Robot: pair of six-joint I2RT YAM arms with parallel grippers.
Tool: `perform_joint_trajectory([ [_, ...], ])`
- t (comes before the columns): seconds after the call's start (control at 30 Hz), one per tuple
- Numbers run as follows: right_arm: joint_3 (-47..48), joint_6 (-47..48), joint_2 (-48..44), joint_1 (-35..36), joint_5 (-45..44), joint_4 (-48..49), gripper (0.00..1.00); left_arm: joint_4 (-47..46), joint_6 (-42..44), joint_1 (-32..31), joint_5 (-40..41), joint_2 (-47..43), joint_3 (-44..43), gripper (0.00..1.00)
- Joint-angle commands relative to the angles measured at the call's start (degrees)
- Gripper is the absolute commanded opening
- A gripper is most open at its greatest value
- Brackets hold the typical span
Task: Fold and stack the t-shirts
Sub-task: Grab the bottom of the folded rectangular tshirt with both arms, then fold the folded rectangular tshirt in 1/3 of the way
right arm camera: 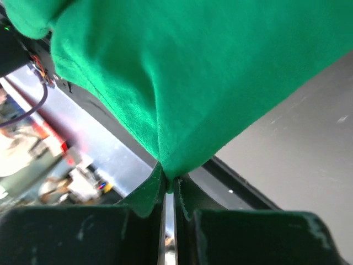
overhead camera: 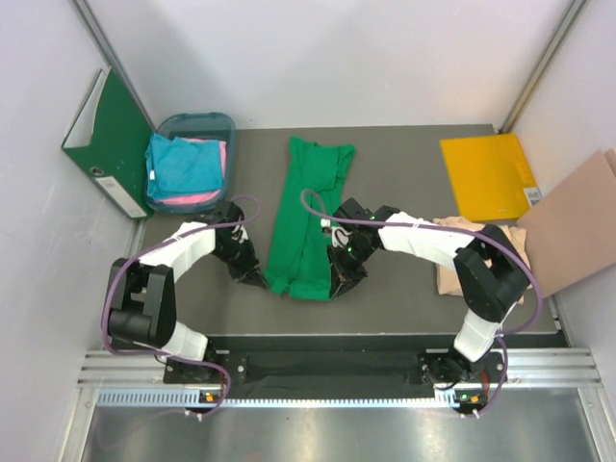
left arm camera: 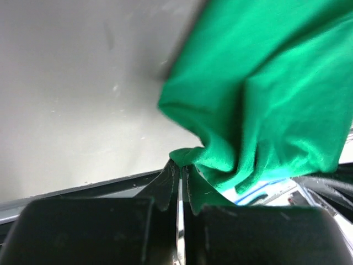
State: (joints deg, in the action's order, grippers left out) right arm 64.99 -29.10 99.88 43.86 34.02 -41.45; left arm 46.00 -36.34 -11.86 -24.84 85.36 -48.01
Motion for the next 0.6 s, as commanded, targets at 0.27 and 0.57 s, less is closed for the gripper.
perform_joint_trajectory([
  [0.27, 17.9, 12.7, 7.4, -7.0, -11.5, -5.7, 0.0, -2.0, 1.6, 0.0, -1.5, 8.3, -20.8, 0.0],
  [0.57, 32.8, 16.2, 17.4, -15.0, -12.0, -6.3, 0.0, -2.5, 2.4, -0.2, -2.4, 24.2, -41.4, 0.0],
])
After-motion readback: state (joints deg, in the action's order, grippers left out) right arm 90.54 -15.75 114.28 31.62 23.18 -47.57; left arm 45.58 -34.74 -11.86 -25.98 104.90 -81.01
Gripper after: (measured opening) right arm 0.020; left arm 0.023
